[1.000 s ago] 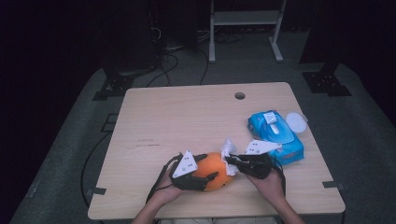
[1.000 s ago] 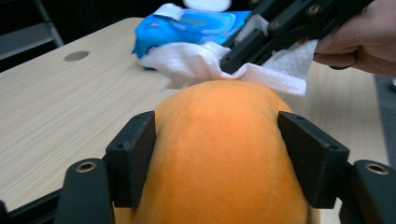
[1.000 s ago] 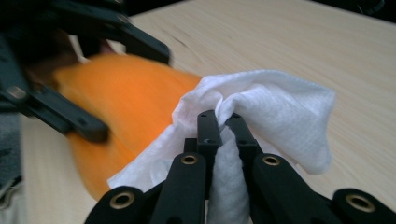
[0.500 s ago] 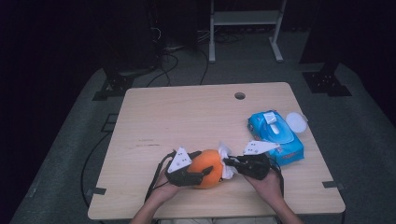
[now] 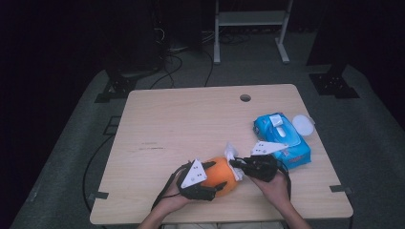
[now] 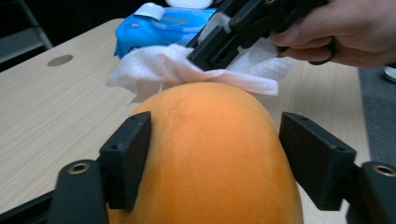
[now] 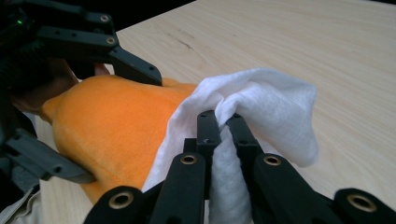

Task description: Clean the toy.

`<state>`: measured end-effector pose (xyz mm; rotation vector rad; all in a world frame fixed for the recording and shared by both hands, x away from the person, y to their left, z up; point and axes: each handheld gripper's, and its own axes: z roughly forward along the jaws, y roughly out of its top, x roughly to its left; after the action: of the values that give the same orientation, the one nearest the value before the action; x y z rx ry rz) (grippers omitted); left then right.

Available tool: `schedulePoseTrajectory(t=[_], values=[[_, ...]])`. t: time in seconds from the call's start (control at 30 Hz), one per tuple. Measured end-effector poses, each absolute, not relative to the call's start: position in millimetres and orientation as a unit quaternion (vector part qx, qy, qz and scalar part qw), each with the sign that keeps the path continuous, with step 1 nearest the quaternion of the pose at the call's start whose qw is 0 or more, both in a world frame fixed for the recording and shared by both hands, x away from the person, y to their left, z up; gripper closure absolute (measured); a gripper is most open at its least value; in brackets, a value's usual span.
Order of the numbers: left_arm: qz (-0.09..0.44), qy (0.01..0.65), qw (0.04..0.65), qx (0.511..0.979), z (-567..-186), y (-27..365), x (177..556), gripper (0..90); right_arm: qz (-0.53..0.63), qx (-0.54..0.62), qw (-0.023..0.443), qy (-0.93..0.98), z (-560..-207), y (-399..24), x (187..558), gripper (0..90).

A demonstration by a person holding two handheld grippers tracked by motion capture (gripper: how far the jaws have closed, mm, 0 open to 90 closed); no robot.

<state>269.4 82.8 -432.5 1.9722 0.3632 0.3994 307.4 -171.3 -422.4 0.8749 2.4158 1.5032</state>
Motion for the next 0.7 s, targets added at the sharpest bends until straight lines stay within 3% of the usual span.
schedulePoseTrajectory(t=[0.17, 0.3, 0.37, 0.43, 0.5, 0.7], values=[[0.146, 0.197, 0.52, 0.818, -424.6, 99.0, 280.7, 15.2, 0.498, 0.287, 0.085, 0.814, -423.2, -171.8, 307.0, 85.1], [0.082, 0.247, 0.509, 0.82, -431.7, 108.7, 292.2, 11.0, 0.498, 0.286, 0.083, 0.814, -423.2, -171.5, 307.2, 85.1], [0.081, 0.245, 0.504, 0.824, -432.3, 108.7, 291.9, 15.9, 0.497, 0.284, 0.087, 0.815, -422.3, -169.7, 305.8, 85.1], [0.109, 0.238, 0.501, 0.825, -431.0, 105.3, 287.6, 30.7, 0.498, 0.288, 0.086, 0.813, -422.2, -168.6, 305.4, 85.2], [0.139, 0.222, 0.502, 0.824, -429.3, 100.8, 283.7, 40.2, 0.5, 0.296, 0.087, 0.809, -422.2, -169.7, 306.6, 85.2], [0.233, 0.181, 0.518, 0.803, -426.9, 85.9, 286.7, 44.8, 0.508, 0.312, 0.109, 0.795, -416.9, -175.8, 310.3, 85.5]])
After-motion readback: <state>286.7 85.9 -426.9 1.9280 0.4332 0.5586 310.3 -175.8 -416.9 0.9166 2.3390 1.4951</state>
